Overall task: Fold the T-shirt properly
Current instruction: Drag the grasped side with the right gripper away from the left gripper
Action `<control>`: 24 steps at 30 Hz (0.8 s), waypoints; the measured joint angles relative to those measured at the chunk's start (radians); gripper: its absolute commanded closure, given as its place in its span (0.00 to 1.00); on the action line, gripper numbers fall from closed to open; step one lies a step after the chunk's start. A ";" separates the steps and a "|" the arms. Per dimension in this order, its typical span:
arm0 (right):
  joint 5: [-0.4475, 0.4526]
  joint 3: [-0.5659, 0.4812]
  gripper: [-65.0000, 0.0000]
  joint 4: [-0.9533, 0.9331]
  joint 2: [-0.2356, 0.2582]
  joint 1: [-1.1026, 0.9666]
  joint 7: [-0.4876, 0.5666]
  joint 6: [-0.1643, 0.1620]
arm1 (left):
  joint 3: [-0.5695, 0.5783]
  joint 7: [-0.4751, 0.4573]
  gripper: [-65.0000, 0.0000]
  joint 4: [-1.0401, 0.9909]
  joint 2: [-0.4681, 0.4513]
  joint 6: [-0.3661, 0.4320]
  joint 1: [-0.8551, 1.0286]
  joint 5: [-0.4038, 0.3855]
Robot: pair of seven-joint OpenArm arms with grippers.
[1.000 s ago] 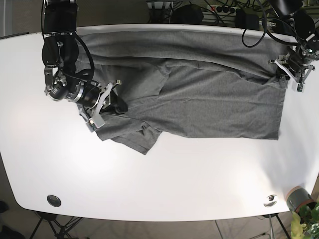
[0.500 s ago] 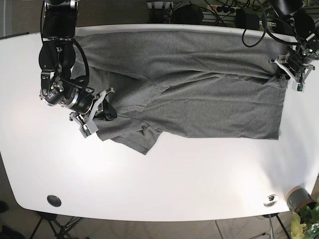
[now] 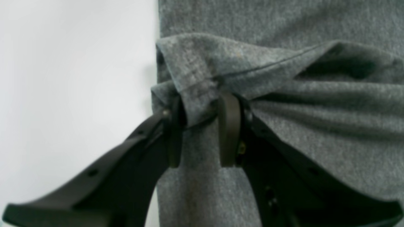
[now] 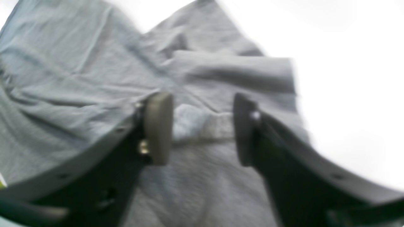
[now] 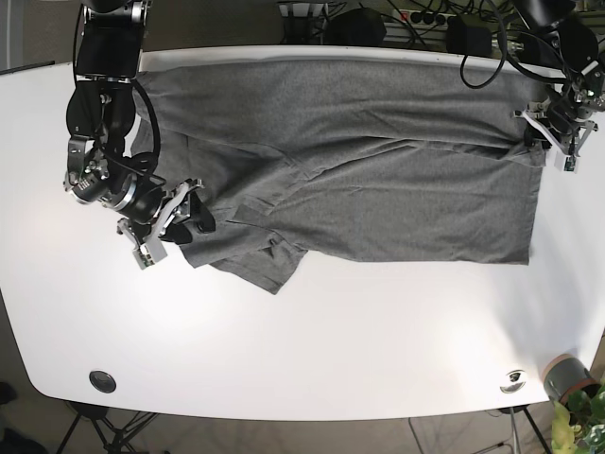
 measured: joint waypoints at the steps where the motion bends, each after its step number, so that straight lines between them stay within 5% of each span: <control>1: -0.003 0.014 0.27 0.000 0.000 -0.001 -0.002 0.000 | 0.000 0.011 0.73 0.008 0.002 0.000 -0.001 0.003; 6: 0.001 0.076 0.09 0.000 0.007 -0.020 0.000 0.001 | 0.000 0.036 0.66 0.071 0.013 0.000 -0.023 0.021; 9: -0.005 0.117 0.09 -0.005 0.006 -0.024 -0.004 -0.003 | 0.000 0.032 0.64 0.097 0.010 0.000 -0.034 0.019; 13: -0.134 0.130 0.09 -0.050 0.006 0.005 0.000 -0.054 | 0.000 0.037 0.64 0.134 0.012 0.000 -0.045 0.022; 19: -0.321 0.130 0.09 -0.153 -0.025 0.101 0.034 -0.051 | 0.000 0.079 0.64 0.161 0.011 0.000 -0.088 0.019; 24: -0.355 0.128 0.09 -0.262 -0.031 0.161 0.118 -0.051 | 0.000 0.086 0.64 0.166 0.011 0.000 -0.097 0.018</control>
